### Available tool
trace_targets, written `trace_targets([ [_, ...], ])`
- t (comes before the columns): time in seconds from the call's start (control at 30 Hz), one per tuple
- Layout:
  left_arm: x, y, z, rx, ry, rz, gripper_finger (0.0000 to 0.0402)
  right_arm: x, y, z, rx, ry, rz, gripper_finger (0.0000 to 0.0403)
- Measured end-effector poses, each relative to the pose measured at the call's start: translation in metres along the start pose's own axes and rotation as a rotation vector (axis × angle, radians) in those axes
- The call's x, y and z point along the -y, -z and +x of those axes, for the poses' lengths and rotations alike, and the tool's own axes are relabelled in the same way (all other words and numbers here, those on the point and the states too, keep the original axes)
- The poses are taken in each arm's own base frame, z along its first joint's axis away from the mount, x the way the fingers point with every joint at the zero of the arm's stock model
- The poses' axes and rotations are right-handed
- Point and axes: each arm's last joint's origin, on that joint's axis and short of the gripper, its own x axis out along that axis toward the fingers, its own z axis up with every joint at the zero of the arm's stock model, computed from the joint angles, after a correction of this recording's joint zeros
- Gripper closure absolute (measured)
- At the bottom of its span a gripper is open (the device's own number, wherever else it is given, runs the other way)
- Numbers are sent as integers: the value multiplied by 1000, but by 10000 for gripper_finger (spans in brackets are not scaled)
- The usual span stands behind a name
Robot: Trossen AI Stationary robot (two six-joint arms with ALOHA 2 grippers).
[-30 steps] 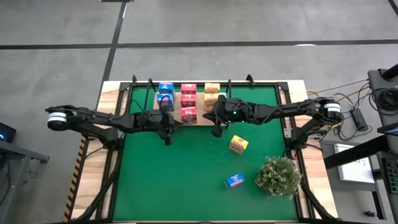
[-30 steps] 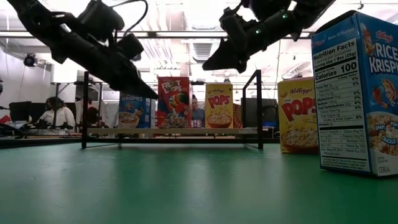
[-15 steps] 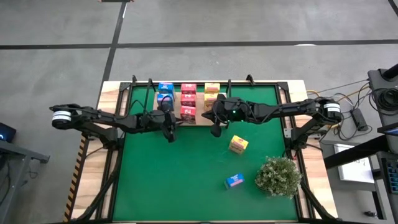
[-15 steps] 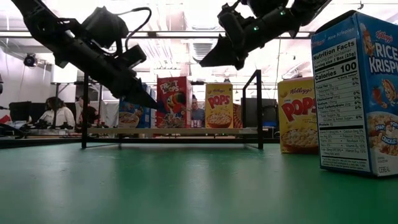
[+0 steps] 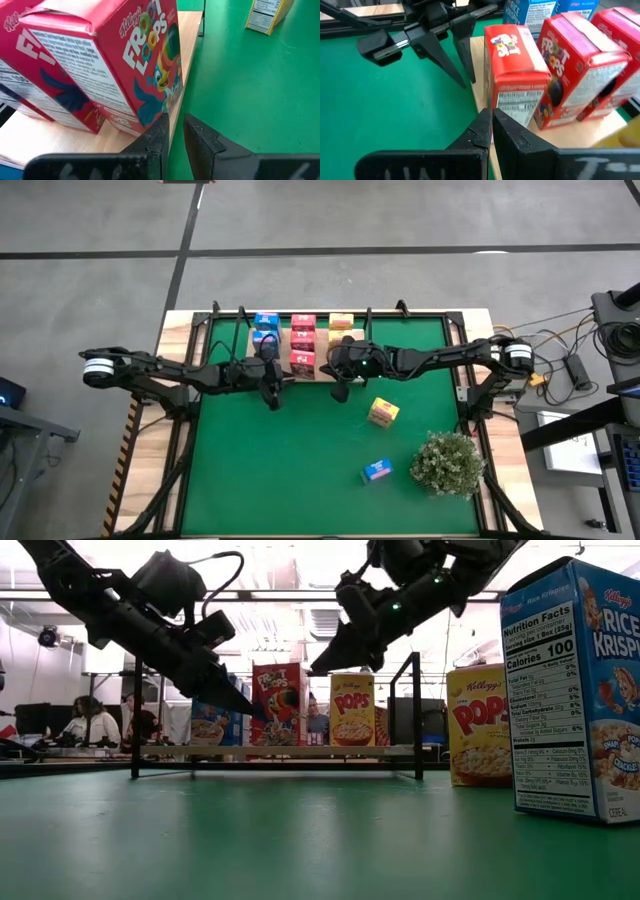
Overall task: Stack cereal on shelf
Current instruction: Put the red cereal box on the shelf aligned with the other red cereal box
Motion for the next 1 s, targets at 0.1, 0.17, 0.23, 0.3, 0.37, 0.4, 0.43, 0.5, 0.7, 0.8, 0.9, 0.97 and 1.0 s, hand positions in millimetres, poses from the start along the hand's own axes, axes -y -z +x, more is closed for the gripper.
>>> trace_targets([
  [0.1,0,0,0,-3,0,1,362,-1,-7,6,5,-10,-27,394],
  [0.17,0,0,0,-4,0,0,362,-1,-12,10,-15,-33,-41,394],
  [0.23,0,0,0,-3,0,-4,362,-2,-15,13,-53,-35,-44,394],
  [0.3,0,0,0,-4,1,-10,362,-2,-16,16,-103,-36,-48,394],
  [0.37,0,0,0,-4,1,-14,362,-2,-18,17,-125,-38,-50,394],
  [0.4,0,0,0,-4,1,-17,362,-2,-18,19,-126,-38,-56,394],
  [0.43,0,0,0,-4,1,-18,362,-2,-20,20,-118,-38,-56,394],
  [0.5,0,0,0,-2,1,-19,362,-2,-19,22,-122,-35,-58,394],
  [0.7,0,0,0,-3,1,-23,362,1,-17,28,-125,5,-58,394],
  [0.8,0,0,0,-3,1,-25,362,3,-17,28,-128,16,-56,394],
  [0.9,0,0,0,-2,1,-25,362,4,-17,28,-127,19,-56,394],
  [0.97,0,0,0,-2,1,-26,362,4,-17,27,-125,21,-55,394],
  [1.0,0,0,0,-2,1,-26,362,5,-18,27,-125,21,-55,394],
])
